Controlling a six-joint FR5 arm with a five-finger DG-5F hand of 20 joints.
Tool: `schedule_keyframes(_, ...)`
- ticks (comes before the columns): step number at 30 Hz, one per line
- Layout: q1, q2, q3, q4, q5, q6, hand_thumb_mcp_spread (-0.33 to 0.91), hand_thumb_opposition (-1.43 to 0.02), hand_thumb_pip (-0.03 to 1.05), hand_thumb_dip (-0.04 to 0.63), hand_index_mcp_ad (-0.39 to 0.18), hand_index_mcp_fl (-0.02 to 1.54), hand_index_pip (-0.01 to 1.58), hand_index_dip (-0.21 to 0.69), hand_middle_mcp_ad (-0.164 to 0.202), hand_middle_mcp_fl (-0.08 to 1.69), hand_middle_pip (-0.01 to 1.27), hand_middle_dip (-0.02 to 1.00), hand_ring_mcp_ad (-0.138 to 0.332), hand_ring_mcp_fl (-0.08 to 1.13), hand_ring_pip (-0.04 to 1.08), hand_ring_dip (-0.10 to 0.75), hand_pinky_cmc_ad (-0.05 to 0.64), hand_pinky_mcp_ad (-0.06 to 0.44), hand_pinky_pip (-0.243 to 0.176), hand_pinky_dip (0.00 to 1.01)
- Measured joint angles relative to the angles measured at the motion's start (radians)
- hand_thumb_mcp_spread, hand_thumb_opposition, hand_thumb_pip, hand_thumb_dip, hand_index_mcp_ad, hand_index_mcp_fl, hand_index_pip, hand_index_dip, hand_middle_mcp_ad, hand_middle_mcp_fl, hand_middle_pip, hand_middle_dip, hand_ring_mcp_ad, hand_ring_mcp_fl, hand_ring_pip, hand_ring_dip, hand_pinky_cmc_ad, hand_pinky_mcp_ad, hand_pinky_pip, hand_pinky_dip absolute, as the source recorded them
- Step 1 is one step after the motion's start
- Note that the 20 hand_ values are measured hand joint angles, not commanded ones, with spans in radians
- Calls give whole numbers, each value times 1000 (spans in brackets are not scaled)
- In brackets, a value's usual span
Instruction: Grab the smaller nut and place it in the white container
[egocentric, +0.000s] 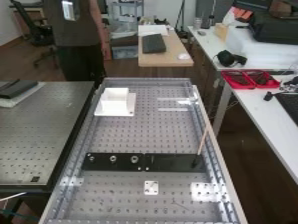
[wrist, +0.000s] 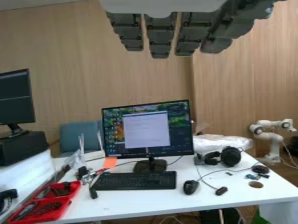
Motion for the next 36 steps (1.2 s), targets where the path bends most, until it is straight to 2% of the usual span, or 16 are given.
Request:
schedule_keyframes(2, 0, 2, -2, 1, 1, 0, -2, -12, 19, 0, 2, 14, 3, 2, 77, 5, 23, 24, 66, -2, 16, 16, 47, 47, -10, 14)
schedule_keyframes(3, -1, 3, -4, 2, 1, 0, 10, -70, 91, 0, 7, 14, 7, 5, 63, 12, 23, 24, 63, -2, 16, 16, 51, 51, -10, 14)
schedule_keyframes(4, -1, 3, -4, 3, 1, 1, 82, -173, 271, 7, 7, 14, 3, 19, 52, 10, 19, 24, 63, -2, 21, 16, 49, 54, -10, 23)
schedule_keyframes(5, -1, 4, -5, 3, 1, 1, 162, -274, 393, 21, 7, 19, 14, 45, 44, 10, 37, 31, 65, 0, 26, 17, 65, 65, -10, 38)
schedule_keyframes(6, -1, 4, -5, 3, 1, 1, 204, -354, 429, 35, 3, 17, 23, 70, 42, 10, 51, 31, 66, -2, 40, 17, 73, 87, -12, 58)
schedule_keyframes(8, -1, 4, -5, 3, 0, 1, 218, -476, 391, 51, -7, 17, 37, 140, 42, 5, 80, 87, 66, 0, 51, 40, 129, 147, -10, 126)
schedule_keyframes(9, -1, 3, -3, 0, -1, 2, 234, -504, 387, 51, -7, 16, 37, 159, 42, 12, 89, 110, 66, -2, 66, 49, 157, 168, -24, 138)
schedule_keyframes(13, 0, -4, 5, -5, -7, 0, 248, -620, 417, 52, -12, 14, 51, 209, 44, 10, 106, 159, 124, -2, 82, 72, 267, 243, -26, 183)
schedule_keyframes(14, 1, -6, 7, -6, -9, 1, 248, -635, 417, 52, -12, 14, 51, 220, 40, 12, 103, 157, 124, -2, 80, 68, 283, 265, -26, 199)
schedule_keyframes(19, 4, -11, 11, -7, -16, 1, 246, -681, 454, 52, -10, 21, 70, 278, 52, 42, 124, 195, 152, 0, 84, 101, 328, 295, -56, 234)
schedule_keyframes(22, 5, -11, 10, -5, -17, 0, 253, -693, 454, 51, -12, 21, 65, 272, 59, 40, 126, 202, 161, -2, 103, 101, 349, 291, -59, 243)
schedule_keyframes(24, 5, -11, 9, -5, -17, -1, 246, -698, 454, 51, -12, 21, 70, 288, 61, 44, 124, 208, 168, -2, 103, 101, 346, 305, -59, 246)
schedule_keyframes(25, 5, -11, 9, -5, -16, -3, 246, -696, 454, 51, -12, 21, 65, 284, 61, 40, 124, 204, 168, -2, 101, 101, 367, 314, -70, 243)
schedule_keyframes(31, 7, -9, 6, -6, -12, -3, 241, -710, 457, 49, -12, 21, 68, 293, 58, 37, 122, 208, 168, -2, 99, 101, 363, 311, -75, 251)
schedule_keyframes(33, 7, -7, 4, -6, -10, -6, 241, -710, 457, 49, -10, 21, 70, 300, 58, 37, 124, 211, 168, -2, 101, 101, 382, 314, -75, 251)
schedule_keyframes(36, 8, -5, 2, -5, -8, -5, 241, -710, 463, 51, -12, 21, 70, 300, 70, 38, 126, 213, 171, -2, 101, 101, 382, 311, -75, 251)
